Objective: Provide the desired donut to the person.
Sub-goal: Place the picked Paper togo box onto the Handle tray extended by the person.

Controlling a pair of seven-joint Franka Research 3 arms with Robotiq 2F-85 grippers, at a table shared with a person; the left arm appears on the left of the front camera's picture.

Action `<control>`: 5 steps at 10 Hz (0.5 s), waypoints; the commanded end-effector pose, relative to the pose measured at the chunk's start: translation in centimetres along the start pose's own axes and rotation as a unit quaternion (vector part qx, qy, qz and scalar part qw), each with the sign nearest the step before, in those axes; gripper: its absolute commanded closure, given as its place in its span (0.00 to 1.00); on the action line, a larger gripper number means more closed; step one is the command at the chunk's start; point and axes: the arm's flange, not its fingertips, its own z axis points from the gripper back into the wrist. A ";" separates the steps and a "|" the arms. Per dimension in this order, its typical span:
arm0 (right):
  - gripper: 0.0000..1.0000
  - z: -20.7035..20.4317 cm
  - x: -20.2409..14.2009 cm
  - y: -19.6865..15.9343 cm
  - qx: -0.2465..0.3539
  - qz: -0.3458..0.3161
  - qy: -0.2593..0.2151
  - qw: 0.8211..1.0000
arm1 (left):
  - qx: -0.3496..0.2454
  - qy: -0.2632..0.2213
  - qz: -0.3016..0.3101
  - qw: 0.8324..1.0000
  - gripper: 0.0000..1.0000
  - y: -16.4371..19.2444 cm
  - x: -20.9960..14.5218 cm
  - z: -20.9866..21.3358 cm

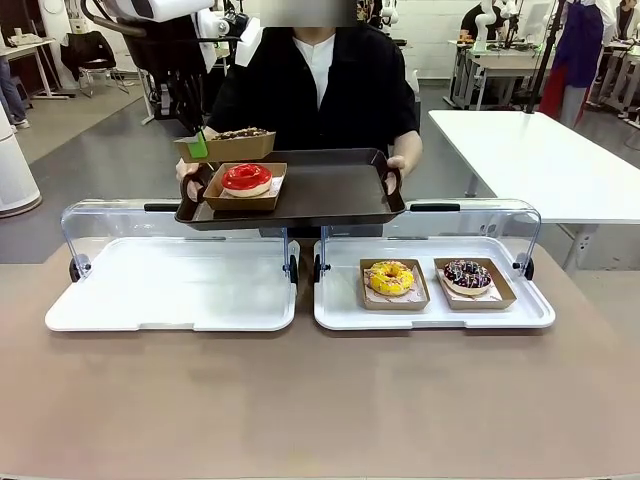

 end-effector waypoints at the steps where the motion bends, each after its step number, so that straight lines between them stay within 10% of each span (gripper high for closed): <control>1: 0.00 -0.1 0.0 0.1 0.000 0.002 -0.004 1.000 | 0.002 0.000 0.001 1.000 1.00 -0.3 -0.2 0.2; 5: 0.00 -0.1 0.0 0.1 0.000 0.002 -0.004 1.000 | -0.040 -0.019 0.007 0.999 0.99 2.3 2.0 1.4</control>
